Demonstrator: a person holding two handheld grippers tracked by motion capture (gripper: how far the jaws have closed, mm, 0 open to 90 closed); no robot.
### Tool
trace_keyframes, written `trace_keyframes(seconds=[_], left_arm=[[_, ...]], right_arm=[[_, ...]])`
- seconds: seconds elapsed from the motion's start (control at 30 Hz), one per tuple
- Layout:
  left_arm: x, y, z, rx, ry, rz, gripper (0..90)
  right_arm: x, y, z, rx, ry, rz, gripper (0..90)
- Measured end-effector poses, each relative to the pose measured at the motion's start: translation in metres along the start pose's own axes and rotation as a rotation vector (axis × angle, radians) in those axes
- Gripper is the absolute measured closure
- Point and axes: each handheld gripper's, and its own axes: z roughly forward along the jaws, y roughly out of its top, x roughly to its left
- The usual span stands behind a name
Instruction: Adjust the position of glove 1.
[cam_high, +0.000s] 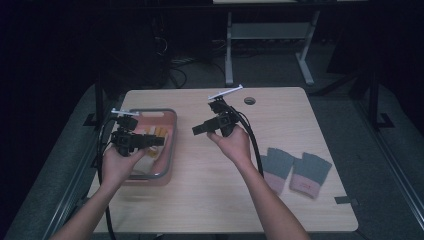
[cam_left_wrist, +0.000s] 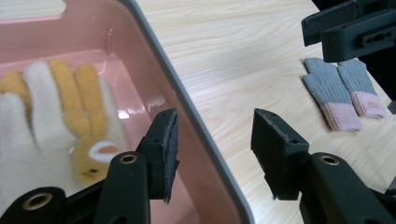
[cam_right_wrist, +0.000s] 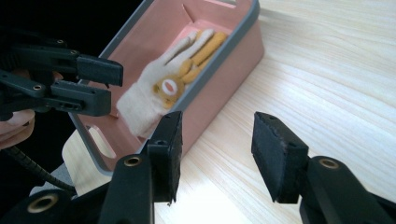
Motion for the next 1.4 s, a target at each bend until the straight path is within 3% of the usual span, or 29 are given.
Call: trace_keyframes(seconds=[1.13, 1.4], left_arm=[[-0.076, 0.016, 0.046, -0.002, -0.118, 0.131, 36.4], [-0.092, 0.015, 0.061, 0.013, -0.151, 0.153, 35.2]], right_arm=[[-0.052, -0.055, -0.078, -0.037, -0.147, 0.019, 38.9], [-0.069, -0.077, -0.095, -0.043, -0.171, 0.058, 38.3]])
